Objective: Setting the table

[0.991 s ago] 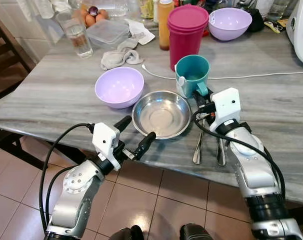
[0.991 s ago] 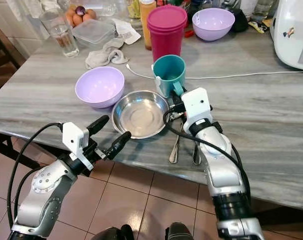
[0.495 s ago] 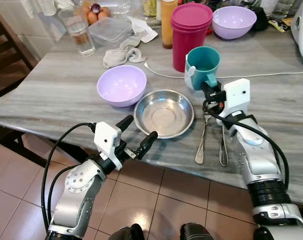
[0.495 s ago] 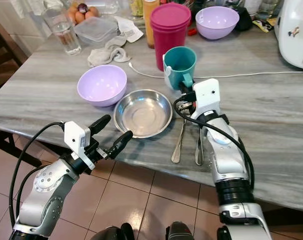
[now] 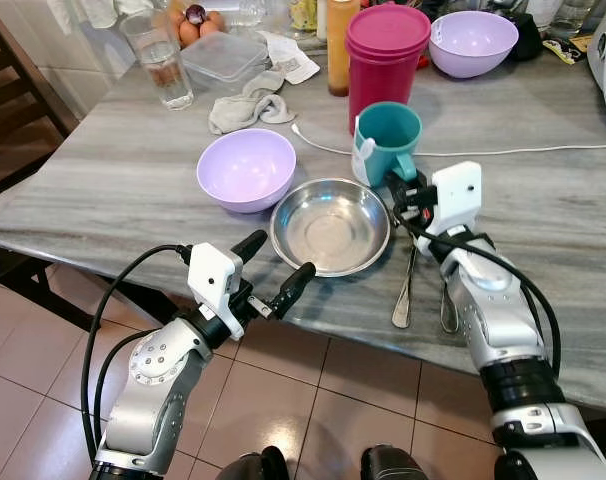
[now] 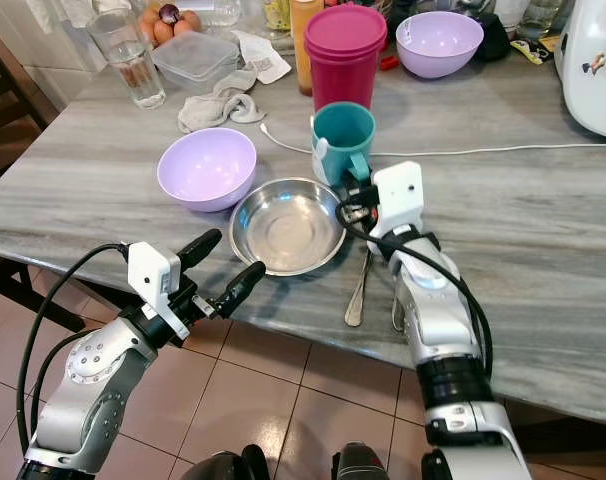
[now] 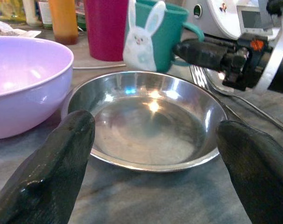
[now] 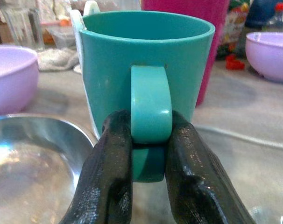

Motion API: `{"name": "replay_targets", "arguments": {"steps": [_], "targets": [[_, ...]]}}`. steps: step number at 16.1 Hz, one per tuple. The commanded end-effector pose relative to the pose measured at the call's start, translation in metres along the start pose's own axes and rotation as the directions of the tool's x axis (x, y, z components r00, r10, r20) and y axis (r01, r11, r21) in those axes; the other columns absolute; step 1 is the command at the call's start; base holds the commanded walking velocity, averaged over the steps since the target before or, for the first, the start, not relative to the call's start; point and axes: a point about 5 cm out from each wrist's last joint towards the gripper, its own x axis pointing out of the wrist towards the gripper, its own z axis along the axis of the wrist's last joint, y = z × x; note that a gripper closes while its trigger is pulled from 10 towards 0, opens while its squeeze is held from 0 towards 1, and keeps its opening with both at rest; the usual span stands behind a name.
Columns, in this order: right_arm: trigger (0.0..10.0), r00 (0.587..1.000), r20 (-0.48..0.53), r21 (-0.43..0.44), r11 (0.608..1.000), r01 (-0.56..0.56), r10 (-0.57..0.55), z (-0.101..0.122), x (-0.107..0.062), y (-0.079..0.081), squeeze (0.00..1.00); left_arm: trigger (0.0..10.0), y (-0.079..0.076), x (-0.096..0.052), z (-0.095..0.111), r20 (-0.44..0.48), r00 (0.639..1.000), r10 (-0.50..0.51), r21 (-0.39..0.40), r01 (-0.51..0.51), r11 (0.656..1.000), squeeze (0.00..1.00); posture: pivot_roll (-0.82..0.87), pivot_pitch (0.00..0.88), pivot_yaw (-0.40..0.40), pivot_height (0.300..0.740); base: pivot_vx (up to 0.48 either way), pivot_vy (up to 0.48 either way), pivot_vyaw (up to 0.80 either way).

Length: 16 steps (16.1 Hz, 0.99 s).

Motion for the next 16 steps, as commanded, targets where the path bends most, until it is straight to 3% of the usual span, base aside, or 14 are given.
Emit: {"name": "replay_targets", "arguments": {"steps": [1, 2, 3, 10, 16], "targets": [[10.0, 1.000, -0.007, -0.006, 1.000, -0.009, 0.009, -0.002, -0.001, 0.003, 0.04, 10.0, 0.000, -0.003, 0.001, -0.008, 1.000, -0.002, 0.008, 0.002, 1.000, 0.00, -0.26, 0.220, 0.119, 0.740, 0.000, 0.000, 0.00], [10.0, 1.000, -0.010, -0.011, 1.000, -0.003, 0.003, -0.003, -0.002, 0.002, 0.66, 10.0, 0.000, -0.003, 0.001, -0.007, 1.000, -0.003, 0.007, 0.003, 1.000, 0.00, -0.26, 0.220, 0.119, 0.740, 0.000, 0.000, 0.00], [10.0, 1.000, -0.013, -0.013, 1.000, 0.001, -0.001, -0.003, -0.002, 0.001, 1.00, 10.0, -0.001, -0.002, 0.001, -0.005, 1.000, -0.007, 0.005, 0.007, 1.000, 0.00, -0.27, 0.219, 0.120, 0.740, 0.000, 0.000, 0.00], [10.0, 1.000, 0.007, -0.029, 0.999, 0.030, -0.029, 0.008, 0.002, -0.006, 1.00, 10.0, -0.001, 0.000, 0.001, 0.000, 1.000, -0.009, 0.005, 0.009, 1.000, 0.00, -0.27, 0.212, 0.118, 0.740, 0.000, 0.000, 0.00], [10.0, 0.988, 0.151, -0.069, 0.996, 0.048, -0.037, 0.054, 0.006, -0.016, 1.00, 10.0, 0.001, 0.005, 0.003, 0.009, 1.000, -0.005, 0.009, 0.005, 1.000, 0.00, -0.28, 0.201, 0.118, 0.740, 0.000, 0.000, 0.00]]}}
